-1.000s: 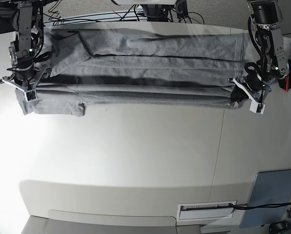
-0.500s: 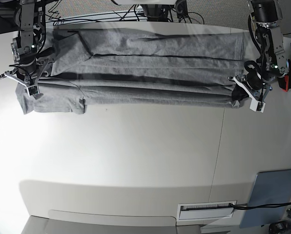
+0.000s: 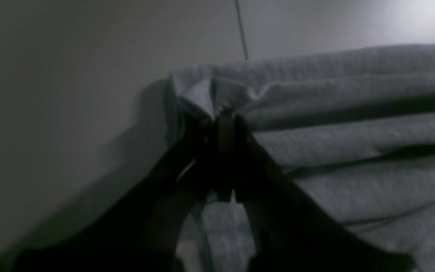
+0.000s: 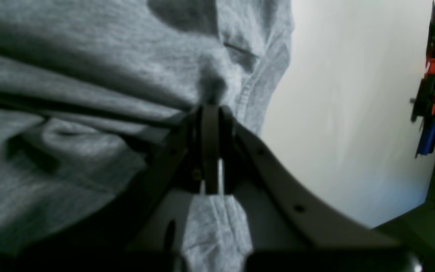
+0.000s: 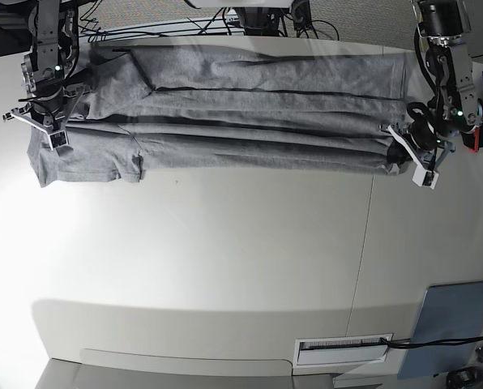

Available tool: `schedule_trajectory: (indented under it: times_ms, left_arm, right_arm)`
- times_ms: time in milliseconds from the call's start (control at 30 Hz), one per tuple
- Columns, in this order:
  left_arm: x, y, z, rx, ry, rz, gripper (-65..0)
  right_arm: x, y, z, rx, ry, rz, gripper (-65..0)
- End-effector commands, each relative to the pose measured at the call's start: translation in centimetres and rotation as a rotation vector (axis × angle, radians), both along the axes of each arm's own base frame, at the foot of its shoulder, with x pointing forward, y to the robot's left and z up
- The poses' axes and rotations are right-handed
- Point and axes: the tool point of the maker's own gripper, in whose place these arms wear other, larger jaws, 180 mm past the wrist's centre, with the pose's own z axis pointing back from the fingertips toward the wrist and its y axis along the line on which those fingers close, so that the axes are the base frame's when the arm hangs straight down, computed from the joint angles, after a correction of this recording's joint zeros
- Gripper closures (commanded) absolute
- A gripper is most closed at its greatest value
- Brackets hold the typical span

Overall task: Fold the T-shirt properly
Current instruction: 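Lower the folded hem onto the shirt and open both grippers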

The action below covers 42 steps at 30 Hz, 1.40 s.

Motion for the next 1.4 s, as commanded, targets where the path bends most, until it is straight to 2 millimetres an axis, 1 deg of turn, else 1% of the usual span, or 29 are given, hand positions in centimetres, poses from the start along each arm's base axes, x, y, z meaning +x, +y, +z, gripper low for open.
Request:
schedule_trajectory:
  times_ms: [0, 67, 200, 233, 300, 333, 367, 400, 433, 567, 633, 833, 900, 1033, 1133, 1200, 1300, 1367]
  left_arm:
    - [0.8, 1.6, 1.3, 0.044, -0.033, 0.022, 0.0]
    - [0.7, 1.7, 1.2, 0.048, -0.027, 0.028, 0.0]
    - [0.4, 2.7, 0.7, 0.102, -0.006, 0.050, 0.0]
    - [0.4, 2.8, 0.7, 0.108, -0.001, 0.048, -2.0]
    - [0.2, 2.7, 0.6, 0.104, 0.010, 0.048, -14.8]
    - [0.2, 2.6, 0.6, 0.097, 0.010, 0.048, -20.2]
    - [0.2, 2.6, 0.6, 0.092, 0.008, 0.049, -24.3]
    - [0.2, 2.6, 0.6, 0.092, 0.008, 0.049, -27.0]
    - [0.3, 2.6, 0.6, 0.092, 0.008, 0.049, -28.4]
    - [0.3, 2.6, 0.6, 0.092, 0.008, 0.049, -28.6]
    - [0.3, 2.6, 0.6, 0.092, 0.008, 0.049, -28.6]
    - [0.3, 2.7, 0.7, 0.091, 0.005, 0.048, -28.6]
    - [0.4, 2.9, 1.1, 0.086, -0.002, 0.040, -28.6]
    - [0.5, 3.1, 2.4, 0.063, -0.003, -0.002, -28.6]
    - [0.2, 3.2, 3.2, 0.058, 0.019, -0.020, -28.6]
    - [-0.2, 3.2, 3.1, 0.049, 0.048, -0.024, -28.6]
    - [-1.1, 3.0, 2.4, 0.035, 0.086, -0.029, -28.7]
    - [-2.0, 2.5, 2.0, 0.003, 0.102, -0.029, -29.9]
  right_arm:
    - [0.4, -1.5, 1.6, -0.064, -0.027, -0.020, 0.0]
    - [0.2, -1.7, 1.5, -0.066, -0.014, -0.031, 0.0]
    - [-0.2, -1.8, 1.3, -0.067, 0.002, -0.043, 0.0]
    - [-0.2, -1.9, 1.3, -0.068, 0.005, -0.046, 0.0]
    - [-0.4, -2.0, 1.2, -0.069, 0.015, -0.055, 0.0]
    - [-0.6, -2.0, 1.1, -0.070, 0.023, -0.061, 0.0]
    - [-0.8, -2.1, 1.0, -0.072, 0.035, -0.070, -0.3]
    - [-0.9, -2.2, 1.0, -0.073, 0.043, -0.077, -2.8]
    - [-1.1, -2.3, 0.9, -0.073, 0.053, -0.085, -5.3]
    - [-1.4, -1.9, 0.4, -0.062, 0.105, -0.047, -19.0]
    - [-1.2, -1.7, 0.3, -0.054, 0.106, -0.034, -23.4]
    - [-0.9, -1.6, 0.4, -0.051, 0.094, -0.028, -24.1]
    - [-0.4, -1.4, 0.8, -0.049, 0.064, -0.015, -24.1]
    - [1.6, -0.4, 2.8, -0.044, -0.058, 0.025, -24.1]
    - [2.9, 1.1, 4.3, -0.006, -0.134, 0.067, -24.1]
    - [3.3, 1.7, 4.7, 0.023, -0.156, 0.077, -24.1]
    - [3.3, 2.1, 4.6, 0.050, -0.158, 0.077, -24.1]
    - [3.2, 2.3, 4.4, 0.077, -0.156, 0.070, -24.1]
